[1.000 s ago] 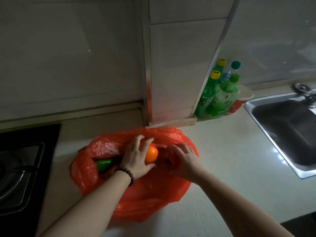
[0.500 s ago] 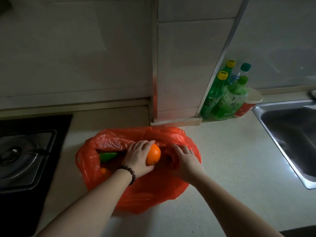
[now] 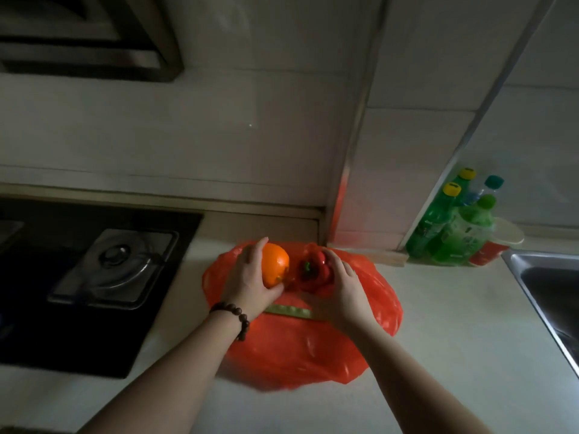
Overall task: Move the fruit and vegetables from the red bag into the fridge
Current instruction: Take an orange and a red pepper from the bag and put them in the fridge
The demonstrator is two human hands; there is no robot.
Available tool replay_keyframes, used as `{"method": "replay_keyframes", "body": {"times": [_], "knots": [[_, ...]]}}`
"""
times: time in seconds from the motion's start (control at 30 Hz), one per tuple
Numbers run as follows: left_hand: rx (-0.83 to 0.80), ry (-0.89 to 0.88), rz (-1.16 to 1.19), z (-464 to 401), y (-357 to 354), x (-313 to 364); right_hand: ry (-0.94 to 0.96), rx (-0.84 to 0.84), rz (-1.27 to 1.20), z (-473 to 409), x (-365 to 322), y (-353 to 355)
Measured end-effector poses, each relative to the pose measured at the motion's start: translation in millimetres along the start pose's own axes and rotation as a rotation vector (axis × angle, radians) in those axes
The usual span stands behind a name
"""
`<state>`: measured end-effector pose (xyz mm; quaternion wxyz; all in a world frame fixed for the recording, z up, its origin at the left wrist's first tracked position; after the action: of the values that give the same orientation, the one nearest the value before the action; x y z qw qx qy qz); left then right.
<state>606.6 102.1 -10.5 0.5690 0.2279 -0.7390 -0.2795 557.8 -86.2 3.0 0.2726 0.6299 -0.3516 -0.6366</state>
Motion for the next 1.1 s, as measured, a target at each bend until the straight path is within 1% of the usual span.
{"method": "replay_keyframes", "body": {"times": [0.1,0.27,0.4,0.5,0.63,0.73,1.0,1.1], "knots": [[0.123,-0.003,0.015,10,34,-12,0.047,-0.002,-0.025,-2,-30,-10],[0.262,0.044,0.057,46,100,-40,0.13,0.006,-0.062,6,-95,-39],[0.386,0.123,-0.02,98,160,-64,0.242,-0.043,-0.082,27,-156,-73],[0.46,0.2,-0.032,147,206,-88,0.342,-0.092,-0.078,52,-204,-104],[0.531,0.323,-0.049,218,265,-123,0.422,-0.212,-0.129,97,-269,-148],[0.616,0.394,-0.05,277,311,-143,0.495,-0.296,-0.132,135,-318,-182],[0.849,0.564,-0.145,431,420,-175,0.685,-0.517,-0.256,241,-451,-268],[0.934,0.634,-0.195,475,454,-185,0.768,-0.566,-0.293,277,-494,-294]]}}
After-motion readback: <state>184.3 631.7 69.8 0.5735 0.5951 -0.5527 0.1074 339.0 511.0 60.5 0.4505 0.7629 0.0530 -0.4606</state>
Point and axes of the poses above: each hand's wrist, its own z-axis away from the middle knuckle, its own y-axis out of the back of the hand, x = y × z, the point moved 2 cm from there along -z, towards the middle knuckle, and after that the axes turned 9 degrees about z, right-handed, at the moved point
